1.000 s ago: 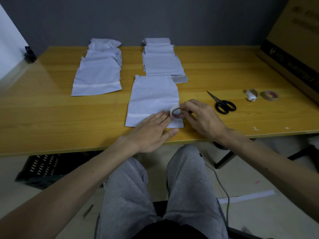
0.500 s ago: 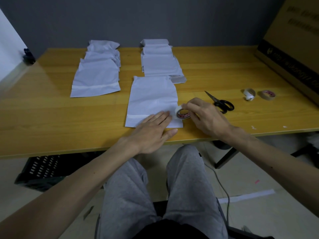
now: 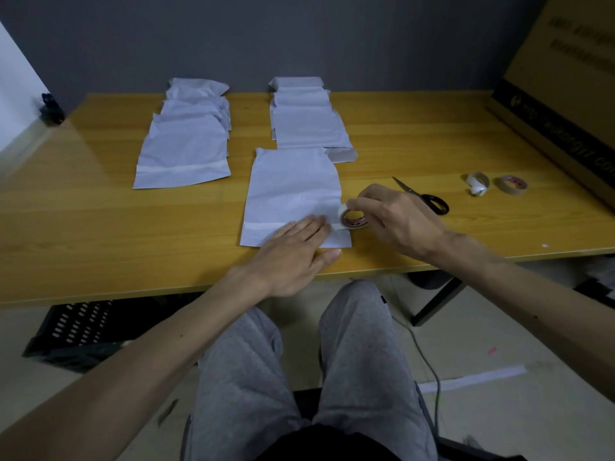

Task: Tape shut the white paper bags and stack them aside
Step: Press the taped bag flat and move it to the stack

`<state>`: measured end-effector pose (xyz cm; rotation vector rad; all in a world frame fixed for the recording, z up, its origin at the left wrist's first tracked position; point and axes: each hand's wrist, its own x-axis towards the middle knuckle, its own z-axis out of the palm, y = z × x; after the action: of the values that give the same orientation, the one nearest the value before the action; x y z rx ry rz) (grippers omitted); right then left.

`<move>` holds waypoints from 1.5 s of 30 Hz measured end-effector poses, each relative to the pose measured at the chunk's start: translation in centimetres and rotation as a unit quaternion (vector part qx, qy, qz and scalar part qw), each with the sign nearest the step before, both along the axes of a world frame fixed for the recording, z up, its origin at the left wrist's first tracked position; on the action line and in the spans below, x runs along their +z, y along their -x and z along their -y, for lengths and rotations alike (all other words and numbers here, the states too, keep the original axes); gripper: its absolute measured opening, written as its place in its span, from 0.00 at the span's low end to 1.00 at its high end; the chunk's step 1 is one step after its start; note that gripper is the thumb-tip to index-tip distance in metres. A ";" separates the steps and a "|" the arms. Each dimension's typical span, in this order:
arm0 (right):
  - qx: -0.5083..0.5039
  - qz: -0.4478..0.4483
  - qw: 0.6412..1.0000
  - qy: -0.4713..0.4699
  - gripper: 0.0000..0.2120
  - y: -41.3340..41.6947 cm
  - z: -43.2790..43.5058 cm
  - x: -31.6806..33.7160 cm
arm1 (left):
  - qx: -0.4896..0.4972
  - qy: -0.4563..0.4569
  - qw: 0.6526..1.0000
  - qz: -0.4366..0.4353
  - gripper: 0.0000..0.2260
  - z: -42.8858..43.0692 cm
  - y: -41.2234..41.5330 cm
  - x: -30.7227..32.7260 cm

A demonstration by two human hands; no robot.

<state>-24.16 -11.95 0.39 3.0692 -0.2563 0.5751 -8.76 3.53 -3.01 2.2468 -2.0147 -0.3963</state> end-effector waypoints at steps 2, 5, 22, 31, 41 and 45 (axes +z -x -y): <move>-0.004 0.001 1.000 -0.003 0.15 0.1 0.0 0.1 | 0.000 -0.001 1.000 0.000 0.30 0.0 0.1 0.1; -0.008 -0.003 1.000 -0.005 0.16 0.3 0.0 0.0 | 0.002 0.001 1.000 0.002 0.30 0.0 0.1 0.1; -0.007 -0.008 1.000 -0.002 0.16 1.1 0.7 -0.4 | 0.005 0.003 1.000 0.002 0.29 0.0 0.2 0.2; 0.031 -0.049 0.997 0.042 0.16 0.5 0.6 0.0 | 0.022 0.044 0.999 0.011 0.28 0.2 0.4 0.0; 0.013 -0.020 0.999 -0.026 0.11 0.2 0.8 -0.7 | 0.001 0.063 0.997 0.044 0.29 0.0 0.1 -0.2; 0.030 0.009 0.998 -0.056 0.12 0.3 0.9 -0.9 | -0.003 0.062 0.997 0.053 0.30 -0.1 0.6 -0.1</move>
<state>-24.43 -12.87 -0.52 3.1920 -0.2039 0.6114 -9.32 3.62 -3.12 2.2308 -2.0343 -0.1502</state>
